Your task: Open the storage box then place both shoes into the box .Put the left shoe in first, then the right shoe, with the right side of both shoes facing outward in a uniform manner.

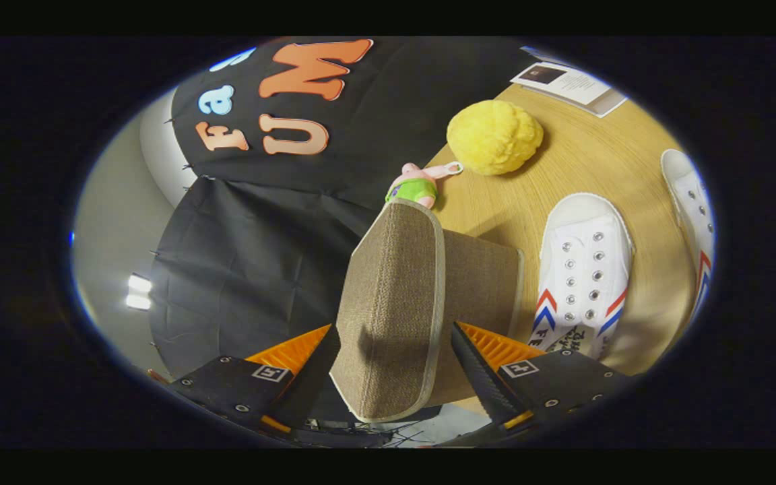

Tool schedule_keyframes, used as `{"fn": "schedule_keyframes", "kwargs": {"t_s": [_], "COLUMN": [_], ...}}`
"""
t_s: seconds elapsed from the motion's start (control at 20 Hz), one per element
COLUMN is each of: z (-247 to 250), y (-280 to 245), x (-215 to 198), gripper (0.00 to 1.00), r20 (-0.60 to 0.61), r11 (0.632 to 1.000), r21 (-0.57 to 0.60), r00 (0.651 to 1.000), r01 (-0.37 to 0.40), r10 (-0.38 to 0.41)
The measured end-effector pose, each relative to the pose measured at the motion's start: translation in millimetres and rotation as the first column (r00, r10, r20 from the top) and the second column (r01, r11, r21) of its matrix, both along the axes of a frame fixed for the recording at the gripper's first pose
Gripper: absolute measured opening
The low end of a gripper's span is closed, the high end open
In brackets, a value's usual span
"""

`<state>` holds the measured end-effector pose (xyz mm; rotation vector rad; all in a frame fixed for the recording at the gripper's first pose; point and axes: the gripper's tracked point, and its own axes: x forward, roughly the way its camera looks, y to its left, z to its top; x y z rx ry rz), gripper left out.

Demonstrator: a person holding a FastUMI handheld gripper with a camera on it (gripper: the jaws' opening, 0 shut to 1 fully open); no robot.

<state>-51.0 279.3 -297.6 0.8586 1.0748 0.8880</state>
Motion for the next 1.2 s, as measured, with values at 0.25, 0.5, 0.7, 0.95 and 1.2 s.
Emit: {"fn": "schedule_keyframes", "kwargs": {"t_s": [0.25, 0.5, 0.7, 0.95, 1.2], "z": [1, 25, 38, 47, 79], "y": [10, 0, -8, 1, 15], "x": [-6, -3, 2, 1, -2], "gripper": [0.98, 0.93, 0.74, 0.23, 0.00], "r20": [-0.024, -0.060, -0.066, -0.070, -0.020], "r11": [0.999, 0.990, 0.981, 0.978, 0.972], "r21": [0.039, 0.131, 0.163, 0.133, 0.142], "r00": [1.000, 0.997, 0.993, 0.986, 0.983], "r01": [-0.017, 0.047, 0.103, 0.163, 0.186], "r10": [0.018, -0.039, -0.093, -0.155, -0.185]}}
